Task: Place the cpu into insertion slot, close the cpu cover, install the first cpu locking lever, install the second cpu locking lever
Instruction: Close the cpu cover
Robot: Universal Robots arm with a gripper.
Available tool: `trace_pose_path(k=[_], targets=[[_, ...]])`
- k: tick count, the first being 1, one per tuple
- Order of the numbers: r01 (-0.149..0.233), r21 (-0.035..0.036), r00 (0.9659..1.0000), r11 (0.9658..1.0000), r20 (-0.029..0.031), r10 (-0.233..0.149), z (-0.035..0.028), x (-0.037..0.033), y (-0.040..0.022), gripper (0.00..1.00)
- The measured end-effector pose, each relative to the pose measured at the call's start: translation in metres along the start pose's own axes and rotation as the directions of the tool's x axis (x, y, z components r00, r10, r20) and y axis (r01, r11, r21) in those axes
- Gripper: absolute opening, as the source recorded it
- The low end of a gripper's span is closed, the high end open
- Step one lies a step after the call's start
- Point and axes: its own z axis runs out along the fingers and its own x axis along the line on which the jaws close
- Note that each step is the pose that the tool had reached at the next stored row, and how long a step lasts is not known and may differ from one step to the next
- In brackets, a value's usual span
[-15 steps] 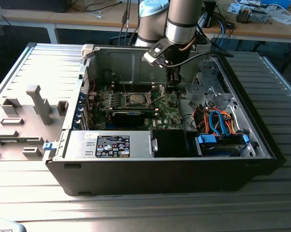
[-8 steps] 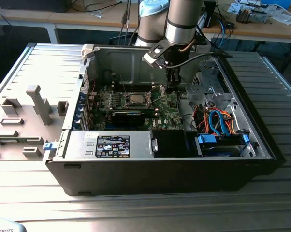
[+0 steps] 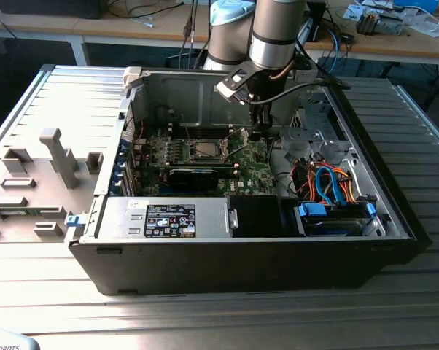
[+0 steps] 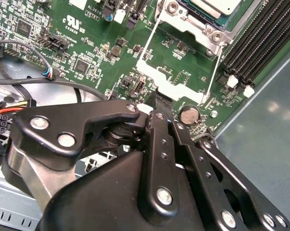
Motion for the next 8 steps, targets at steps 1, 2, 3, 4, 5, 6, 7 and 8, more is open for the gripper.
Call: trace_pose_path(k=[1,2,3,4,5,6,7,8], targets=[[0.000,0.0000,1.0000,1.0000,-0.0001,0.000,0.0001,0.0000,0.0000,0.11],[0.000,0.0000,1.0000,1.0000,-0.0001,0.000,0.0001,0.0000,0.0000,0.11],[0.000,0.0000,1.0000,1.0000,-0.0001,0.000,0.0001,0.0000,0.0000,0.11],[0.000,0.0000,1.0000,1.0000,-0.0001,0.000,0.0002,0.0000,0.0000,0.11],[0.000,0.0000,1.0000,1.0000,0.0000,0.000,0.0003,0.0000,0.0000,0.11],[0.000,0.0000,1.0000,1.0000,-0.0001,0.000,0.0003,0.0000,0.0000,0.11],[0.000,0.0000,1.0000,1.0000,-0.0001,0.000,0.0004,0.0000,0.0000,0.11],[0.000,0.0000,1.0000,1.0000,-0.0002,0.000,0.0006,0.0000,-0.0001,0.11]])
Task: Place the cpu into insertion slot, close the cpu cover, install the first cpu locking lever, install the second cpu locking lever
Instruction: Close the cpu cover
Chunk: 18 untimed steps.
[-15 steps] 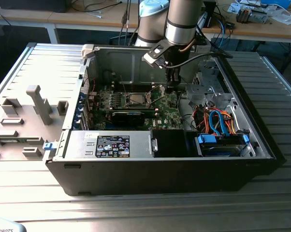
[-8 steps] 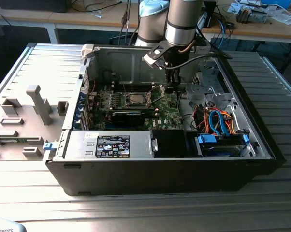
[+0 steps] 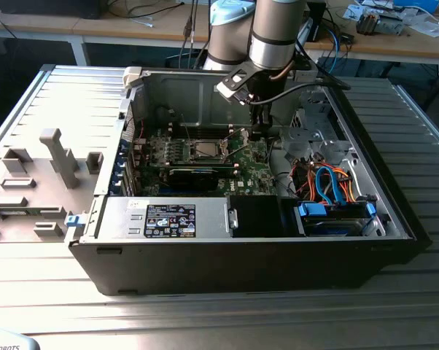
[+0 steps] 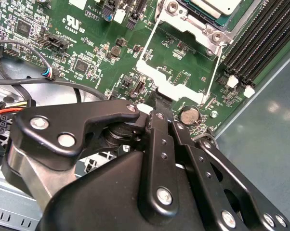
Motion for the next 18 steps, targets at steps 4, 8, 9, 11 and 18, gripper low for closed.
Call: trace_pose_path(k=[4,8,9,11,18], targets=[[0.000,-0.0001,1.0000,1.0000,-0.0001,0.000,0.0005,0.0000,-0.0026,0.11],[0.000,0.0000,1.0000,1.0000,0.0000,0.000,0.0004,-0.0001,-0.0104,0.11],[0.000,-0.0003,1.0000,1.0000,-0.0001,0.000,0.0004,-0.0002,-0.0135,0.11],[0.000,-0.0004,1.0000,1.0000,-0.0002,0.000,0.0005,-0.0002,-0.0147,0.11],[0.000,-0.0008,1.0000,1.0000,-0.0001,0.000,0.0004,-0.0002,-0.0191,0.11]])
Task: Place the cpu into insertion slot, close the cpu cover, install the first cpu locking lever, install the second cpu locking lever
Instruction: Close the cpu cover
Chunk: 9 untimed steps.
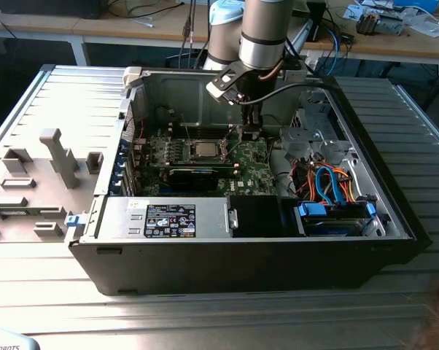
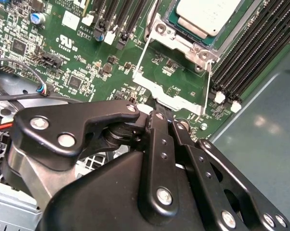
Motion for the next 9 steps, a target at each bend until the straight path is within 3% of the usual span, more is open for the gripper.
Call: trace_pose_path(k=[9], targets=[[0.000,0.0000,1.0000,1.0000,0.0000,0.000,0.0000,0.0000,-0.0035,0.11]])
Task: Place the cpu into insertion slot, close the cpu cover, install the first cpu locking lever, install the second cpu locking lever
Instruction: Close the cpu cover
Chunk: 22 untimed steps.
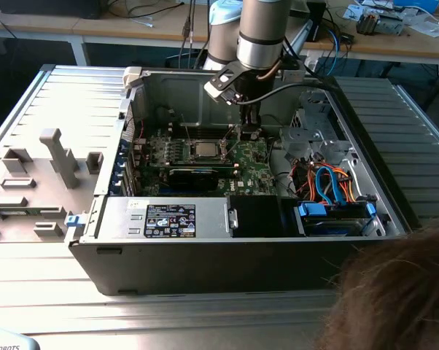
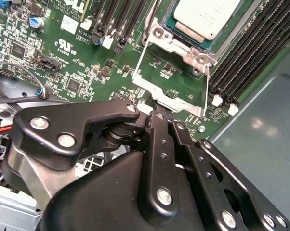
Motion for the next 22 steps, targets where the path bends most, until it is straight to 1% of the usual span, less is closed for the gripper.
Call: trace_pose_path(k=[4,10,15,17,22], targets=[[0.000,0.0000,1.0000,1.0000,0.0000,0.000,0.0000,0.0000,-0.0017,0.11],[0.000,0.0000,1.0000,1.0000,0.0000,0.000,-0.0001,-0.0001,-0.0070,0.11],[0.000,0.0000,1.0000,1.0000,0.0000,0.000,-0.0001,-0.0001,-0.0101,0.11],[0.000,0.0000,1.0000,1.0000,0.0001,0.000,-0.0001,-0.0001,-0.0133,0.11],[0.000,0.0000,1.0000,1.0000,0.0000,0.000,-0.0001,-0.0001,-0.0173,0.11]])
